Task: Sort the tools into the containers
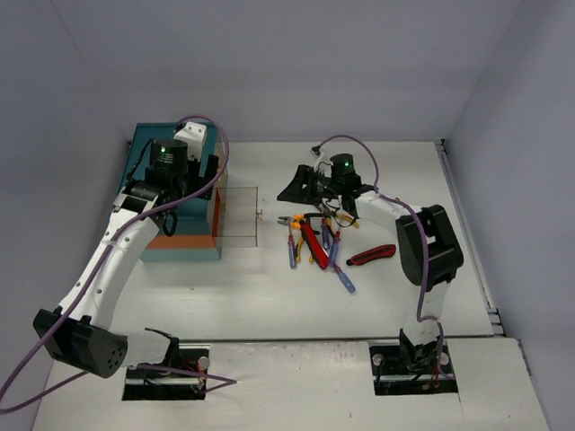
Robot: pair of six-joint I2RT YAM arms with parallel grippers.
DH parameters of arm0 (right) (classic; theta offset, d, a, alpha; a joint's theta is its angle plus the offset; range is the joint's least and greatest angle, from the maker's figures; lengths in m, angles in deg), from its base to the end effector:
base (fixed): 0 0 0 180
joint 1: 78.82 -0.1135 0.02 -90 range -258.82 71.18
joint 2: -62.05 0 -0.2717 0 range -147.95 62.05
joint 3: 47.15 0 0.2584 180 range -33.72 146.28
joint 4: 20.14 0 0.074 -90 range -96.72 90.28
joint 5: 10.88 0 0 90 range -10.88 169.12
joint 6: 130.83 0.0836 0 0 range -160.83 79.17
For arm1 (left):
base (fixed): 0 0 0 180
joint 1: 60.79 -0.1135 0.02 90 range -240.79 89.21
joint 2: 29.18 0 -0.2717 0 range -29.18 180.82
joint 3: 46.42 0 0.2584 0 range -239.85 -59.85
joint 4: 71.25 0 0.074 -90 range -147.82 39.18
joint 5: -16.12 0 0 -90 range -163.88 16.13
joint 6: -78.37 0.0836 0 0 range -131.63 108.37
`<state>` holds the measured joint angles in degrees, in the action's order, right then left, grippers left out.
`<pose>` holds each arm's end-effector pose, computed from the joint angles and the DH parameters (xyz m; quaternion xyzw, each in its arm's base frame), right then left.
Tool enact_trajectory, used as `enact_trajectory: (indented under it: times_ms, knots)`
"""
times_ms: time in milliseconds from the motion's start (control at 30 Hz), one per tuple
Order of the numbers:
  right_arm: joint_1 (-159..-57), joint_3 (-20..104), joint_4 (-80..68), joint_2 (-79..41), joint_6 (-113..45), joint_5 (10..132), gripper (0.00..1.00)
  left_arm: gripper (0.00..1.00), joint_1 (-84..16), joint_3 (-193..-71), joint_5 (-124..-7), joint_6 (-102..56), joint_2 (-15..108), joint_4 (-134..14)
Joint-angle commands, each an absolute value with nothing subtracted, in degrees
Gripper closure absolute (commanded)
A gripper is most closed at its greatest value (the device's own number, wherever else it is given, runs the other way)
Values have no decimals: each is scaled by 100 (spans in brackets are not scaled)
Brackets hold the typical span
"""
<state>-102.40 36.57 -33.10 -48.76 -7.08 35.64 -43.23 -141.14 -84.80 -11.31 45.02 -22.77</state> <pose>0.4143 0.2436 0.2169 -0.1619 0.7499 0.5303 0.3609 0.3155 -0.0832 0.3923 0.0841 0.8504 0.0037 0.5194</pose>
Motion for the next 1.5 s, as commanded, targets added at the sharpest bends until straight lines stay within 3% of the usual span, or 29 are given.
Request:
enact_trajectory:
  times_ms: [0,133,400,733,1067,1200,1367,1467]
  knots:
    - [-10053,3811,-2206,-3819,-1846,4197,37,11,-4310,-14558,-8308,-1332,4052,-2308]
    - [-10158,3505,-1316,-3376,-2447,5254,46,11,-4295,-14572,-8282,-1388,3863,-2201]
    - [-11098,2877,-347,-3155,-3096,7728,48,11,-4269,-14313,-8196,-1471,3407,-1972]
    - [-11389,2096,-323,-2963,-2721,8442,46,11,-4205,-14047,-8219,-1448,3111,-1809]
    - [-11510,1889,-338,-3075,-2985,8153,48,11,-4163,-13921,-8235,-1401,3141,-1827]
    - [-11554,1851,-348,-3116,-3095,8115,53,11,-4154,-13928,-8240,-1392,3164,-1836]
    - [-11556,1848,-346,-3173,-3142,8141,71,11,-4145,-13939,-8240,-1374,3190,-1836]
    - [-11556,1831,-346,-3191,-3143,8089,70,11,-4145,-13939,-8249,-1366,3208,-1836]
